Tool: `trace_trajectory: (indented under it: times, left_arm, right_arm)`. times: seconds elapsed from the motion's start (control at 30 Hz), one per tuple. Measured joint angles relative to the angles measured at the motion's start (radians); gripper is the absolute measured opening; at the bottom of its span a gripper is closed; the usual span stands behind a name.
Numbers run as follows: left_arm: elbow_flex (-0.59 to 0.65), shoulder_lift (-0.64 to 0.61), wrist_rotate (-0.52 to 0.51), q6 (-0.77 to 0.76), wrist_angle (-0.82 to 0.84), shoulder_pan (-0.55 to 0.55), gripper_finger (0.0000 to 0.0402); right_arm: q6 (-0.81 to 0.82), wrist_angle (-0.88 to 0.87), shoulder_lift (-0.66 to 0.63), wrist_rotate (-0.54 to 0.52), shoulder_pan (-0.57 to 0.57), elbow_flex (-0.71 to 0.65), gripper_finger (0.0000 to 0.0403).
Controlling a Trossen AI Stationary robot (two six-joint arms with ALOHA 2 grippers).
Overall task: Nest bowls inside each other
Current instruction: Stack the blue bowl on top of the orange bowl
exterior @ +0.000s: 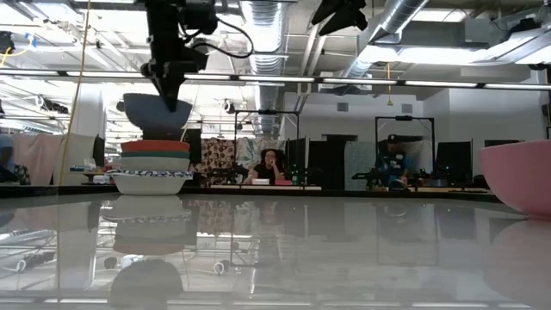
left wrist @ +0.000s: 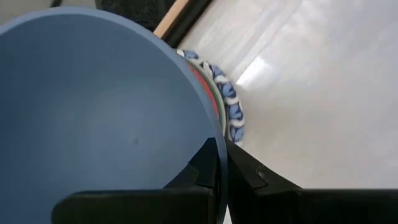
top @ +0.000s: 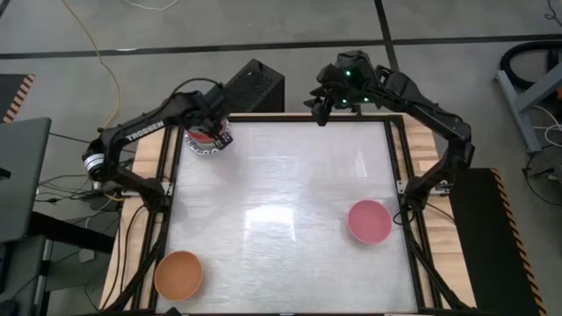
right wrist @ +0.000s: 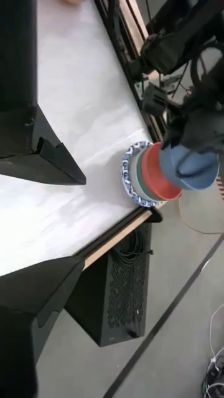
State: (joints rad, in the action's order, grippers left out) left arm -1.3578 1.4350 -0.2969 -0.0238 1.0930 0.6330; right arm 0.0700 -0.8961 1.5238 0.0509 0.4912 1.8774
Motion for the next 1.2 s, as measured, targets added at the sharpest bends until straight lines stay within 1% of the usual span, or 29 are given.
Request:
trace_trajectory:
  times: [0.1,0.23,0.43,0.63,0.73,0.8,0.87,0.93,1.2]
  left_arm:
    - [0.059,-0.03,0.068,-0.005,-0.09,0.028,0.0]
    - [0.13,-0.037,0.116,0.0,-0.142,0.04,0.0]
    - [0.224,-0.037,0.091,0.003,-0.21,0.041,0.0]
    - [0.224,-0.037,0.052,0.017,-0.221,0.041,0.0]
    - [0.221,-0.037,0.06,0.023,-0.219,0.048,0.0]
    - [0.222,-0.037,0.091,0.039,-0.216,0.053,0.0003]
    - [0.222,-0.037,0.123,0.063,-0.218,0.06,0.0014]
    - [0.222,-0.037,0.131,0.078,-0.214,0.066,0.0033]
    - [0.218,-0.037,0.082,0.149,-0.182,0.09,0.0146]
  right_arm:
    - [0.0,-0.005,0.0,0.0,-0.01,0.0,0.0218]
    - [-0.002,-0.005,0.001,0.0,-0.016,0.0,0.0218]
    - [0.0,-0.01,0.001,0.0,-0.024,0.0,0.0218]
    - [0.001,-0.011,0.001,0.0,-0.039,0.0,0.0218]
    - [0.001,-0.013,0.001,0.0,-0.049,0.0,0.0218]
    - [0.001,-0.015,0.001,0.0,-0.056,0.0,0.0218]
    - [0.001,-0.021,0.001,0.0,-0.064,0.0,0.0218]
    - [0.001,-0.025,0.002,0.0,-0.066,0.0,0.0218]
    - [0.001,-0.042,0.002,0.0,-0.066,0.0,0.0218]
